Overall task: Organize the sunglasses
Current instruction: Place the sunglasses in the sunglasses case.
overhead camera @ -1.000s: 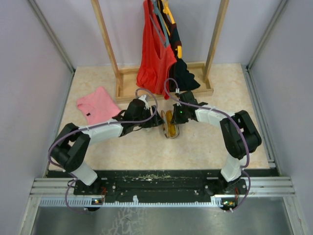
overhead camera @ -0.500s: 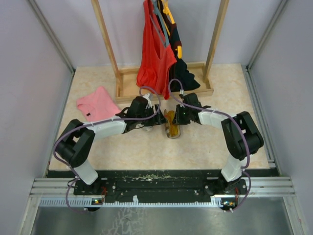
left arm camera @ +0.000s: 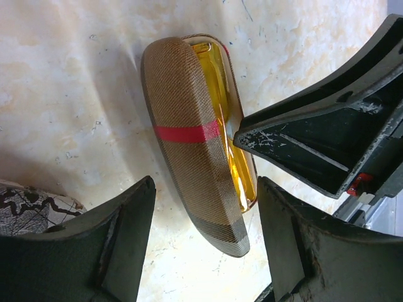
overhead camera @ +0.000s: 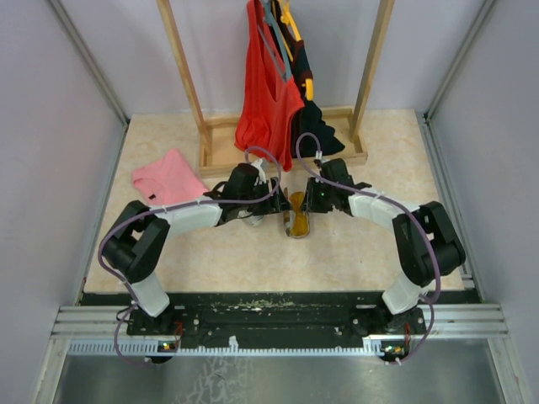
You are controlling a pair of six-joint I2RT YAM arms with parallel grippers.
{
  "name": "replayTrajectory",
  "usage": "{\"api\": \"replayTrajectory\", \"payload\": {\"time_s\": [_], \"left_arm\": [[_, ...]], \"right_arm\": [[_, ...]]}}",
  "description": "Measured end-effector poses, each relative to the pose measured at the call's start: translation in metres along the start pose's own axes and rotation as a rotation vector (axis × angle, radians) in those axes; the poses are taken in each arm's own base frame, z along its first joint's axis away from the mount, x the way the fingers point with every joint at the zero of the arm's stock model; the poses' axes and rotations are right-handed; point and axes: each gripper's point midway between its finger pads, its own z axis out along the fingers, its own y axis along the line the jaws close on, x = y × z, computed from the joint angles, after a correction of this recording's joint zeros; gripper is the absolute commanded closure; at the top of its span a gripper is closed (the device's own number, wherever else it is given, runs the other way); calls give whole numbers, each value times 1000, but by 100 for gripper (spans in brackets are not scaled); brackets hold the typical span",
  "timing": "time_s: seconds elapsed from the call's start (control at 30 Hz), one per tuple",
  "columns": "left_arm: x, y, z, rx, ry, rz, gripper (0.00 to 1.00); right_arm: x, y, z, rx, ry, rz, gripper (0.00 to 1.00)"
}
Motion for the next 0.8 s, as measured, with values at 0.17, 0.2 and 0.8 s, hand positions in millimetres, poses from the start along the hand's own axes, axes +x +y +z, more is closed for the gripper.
{"api": "replayTrajectory", "payload": {"time_s": [0.17,0.2,0.8], "left_arm": [[0,-3,0,6,2,3,29],[1,-3,0,6,2,3,29],[5,-7,5,10,17,10,29]], "right_arm": [[-5,-1,-7,8,-18,-10,75],[-5,-1,-8,10,-19,-11,75],[-1,-19,-13,77,-20,-32,75]]}}
